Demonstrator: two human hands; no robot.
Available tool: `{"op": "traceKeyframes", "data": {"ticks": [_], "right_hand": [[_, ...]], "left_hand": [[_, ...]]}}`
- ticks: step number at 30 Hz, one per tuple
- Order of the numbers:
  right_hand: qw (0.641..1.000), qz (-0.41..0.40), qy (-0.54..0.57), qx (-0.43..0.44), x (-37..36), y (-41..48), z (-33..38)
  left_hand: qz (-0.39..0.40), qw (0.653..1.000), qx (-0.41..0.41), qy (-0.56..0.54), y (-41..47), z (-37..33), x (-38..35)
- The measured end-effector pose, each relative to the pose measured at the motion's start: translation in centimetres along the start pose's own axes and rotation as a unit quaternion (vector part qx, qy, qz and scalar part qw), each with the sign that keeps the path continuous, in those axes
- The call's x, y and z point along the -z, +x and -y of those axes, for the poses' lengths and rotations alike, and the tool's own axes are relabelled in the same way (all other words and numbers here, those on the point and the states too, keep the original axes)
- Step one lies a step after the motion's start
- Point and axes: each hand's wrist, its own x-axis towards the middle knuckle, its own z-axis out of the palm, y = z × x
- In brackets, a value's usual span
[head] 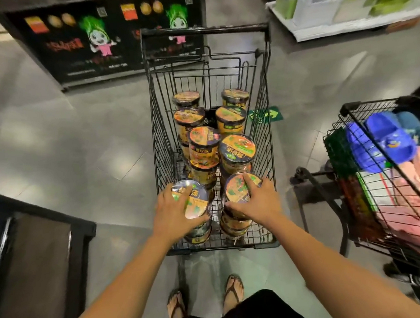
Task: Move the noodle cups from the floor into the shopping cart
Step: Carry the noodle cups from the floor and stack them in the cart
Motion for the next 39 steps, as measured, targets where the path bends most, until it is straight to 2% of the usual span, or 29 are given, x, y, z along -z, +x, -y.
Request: {"op": "traceKeyframes", "data": {"ticks": [20, 27, 33, 39], "right_hand": [[0.999, -0.008, -0.037, -0.038, 0.2, -2.1, 0.3], [0.995, -0.061, -0.021, -0.079, -0.1, -5.7, 0.4], [0.977, -0.086, 0.018, -0.196, -2.4, -12.5, 0.3], [0.932, -0.081, 0.086, -0.342, -8.5, -23.5, 0.1]], "left_hand": [[0.036, 0.998, -0.038, 0.046, -0.1, -0.4, 1.2], [0.049, 0.995, -0.07, 0.051, -0.3, 0.3, 1.6], [0.05, 0.98, -0.165, 0.097, -1.1, 0.3, 2.0], [0.045, 0.935, -0.322, 0.138, -5.0, -2.2, 0.3]]}}
